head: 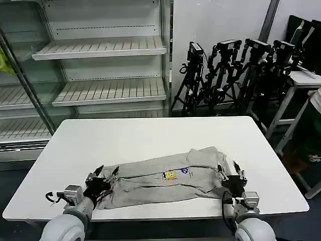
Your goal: Fold and organize the clothes.
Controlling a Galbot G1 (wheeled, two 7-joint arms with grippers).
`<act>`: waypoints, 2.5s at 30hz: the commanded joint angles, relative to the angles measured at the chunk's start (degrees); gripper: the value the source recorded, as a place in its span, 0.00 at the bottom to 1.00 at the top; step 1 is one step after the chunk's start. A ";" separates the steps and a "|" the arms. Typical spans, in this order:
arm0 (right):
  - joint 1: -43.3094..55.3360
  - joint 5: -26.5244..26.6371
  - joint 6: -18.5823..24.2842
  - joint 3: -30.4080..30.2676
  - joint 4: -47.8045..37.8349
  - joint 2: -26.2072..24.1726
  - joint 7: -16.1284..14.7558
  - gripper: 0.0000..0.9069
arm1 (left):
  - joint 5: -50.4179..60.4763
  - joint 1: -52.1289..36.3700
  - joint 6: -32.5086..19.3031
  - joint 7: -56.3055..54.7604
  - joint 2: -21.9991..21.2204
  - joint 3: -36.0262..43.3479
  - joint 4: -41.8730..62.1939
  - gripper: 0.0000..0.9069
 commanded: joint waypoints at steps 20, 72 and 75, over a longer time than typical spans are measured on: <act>-19.46 -5.93 3.80 7.99 15.74 2.42 -0.52 1.00 | -0.77 6.35 -5.88 -11.37 -19.38 1.51 4.44 1.00; -21.09 -8.61 5.43 6.28 17.04 5.77 1.45 1.00 | -26.31 5.19 -8.33 -7.28 -13.61 -15.95 0.92 0.12; -20.94 -8.59 5.34 6.16 17.11 5.82 1.48 1.00 | -30.02 5.58 -7.61 -7.21 -11.06 -20.80 0.82 0.12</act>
